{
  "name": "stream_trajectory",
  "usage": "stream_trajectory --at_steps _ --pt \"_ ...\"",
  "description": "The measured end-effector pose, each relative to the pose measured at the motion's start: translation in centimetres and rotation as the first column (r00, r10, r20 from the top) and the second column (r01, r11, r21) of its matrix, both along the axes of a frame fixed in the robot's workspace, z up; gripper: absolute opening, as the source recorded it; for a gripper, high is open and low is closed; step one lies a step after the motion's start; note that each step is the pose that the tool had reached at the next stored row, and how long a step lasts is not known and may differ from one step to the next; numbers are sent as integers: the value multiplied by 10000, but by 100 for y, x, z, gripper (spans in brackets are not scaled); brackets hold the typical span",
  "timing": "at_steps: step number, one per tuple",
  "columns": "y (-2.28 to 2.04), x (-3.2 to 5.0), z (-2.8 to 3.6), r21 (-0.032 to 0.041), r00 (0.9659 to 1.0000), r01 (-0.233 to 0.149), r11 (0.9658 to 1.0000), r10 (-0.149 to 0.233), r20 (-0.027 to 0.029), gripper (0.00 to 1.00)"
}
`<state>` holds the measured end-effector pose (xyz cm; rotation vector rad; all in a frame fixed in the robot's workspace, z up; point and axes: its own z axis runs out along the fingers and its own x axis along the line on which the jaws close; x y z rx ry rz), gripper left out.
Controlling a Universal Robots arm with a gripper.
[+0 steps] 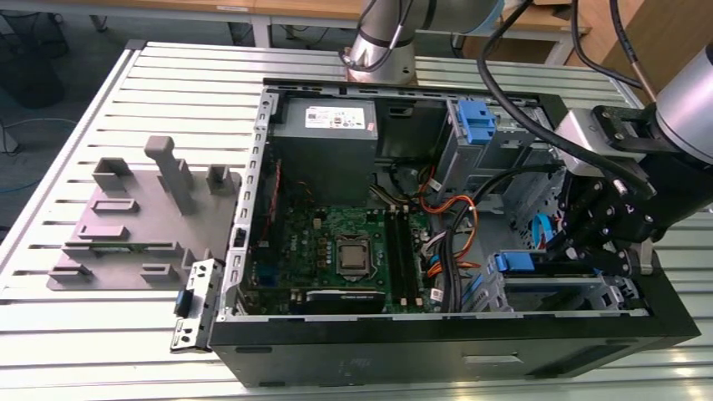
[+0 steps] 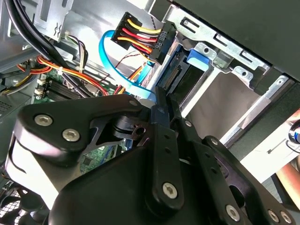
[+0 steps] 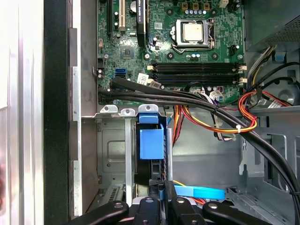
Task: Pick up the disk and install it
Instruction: 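Insert the first disk wire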
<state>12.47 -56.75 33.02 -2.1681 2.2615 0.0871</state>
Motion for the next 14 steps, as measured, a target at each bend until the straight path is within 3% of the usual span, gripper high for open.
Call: stream_trajectory --at_steps 10,11,14 --pt "0 0 -3 4 10000 0 10000 0 0 17" --pt "0 0 -3 3 10000 0 10000 0 0 24" --pt "0 0 -3 2 10000 0 10000 0 0 24"
